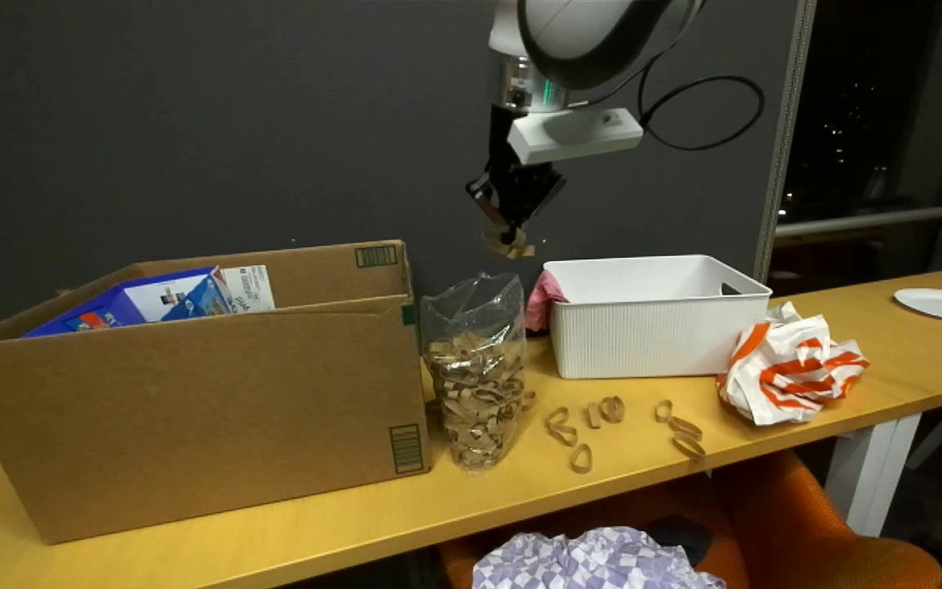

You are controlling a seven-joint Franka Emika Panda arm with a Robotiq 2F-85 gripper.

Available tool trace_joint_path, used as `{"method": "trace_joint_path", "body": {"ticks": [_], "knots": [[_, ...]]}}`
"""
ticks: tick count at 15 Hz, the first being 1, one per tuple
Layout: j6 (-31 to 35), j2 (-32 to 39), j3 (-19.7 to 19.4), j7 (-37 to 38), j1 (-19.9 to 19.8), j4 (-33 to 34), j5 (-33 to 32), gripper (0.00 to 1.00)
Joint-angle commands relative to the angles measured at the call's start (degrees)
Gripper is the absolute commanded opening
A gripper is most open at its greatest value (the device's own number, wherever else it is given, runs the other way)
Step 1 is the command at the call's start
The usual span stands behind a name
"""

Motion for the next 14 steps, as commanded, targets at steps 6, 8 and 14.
{"method": "trace_joint_path", "body": {"ticks": [6, 8, 14], "knots": [[-4.83, 12.58, 0.43, -3.7, 1.01, 16.16, -0.36, 0.01], [-4.84, 14.02, 0.31, -4.38, 0.82, 17.84, -0.24, 0.31], [-5.45, 15.36, -0.06, -4.92, 1.2, 20.31, -0.24, 0.72]]}}
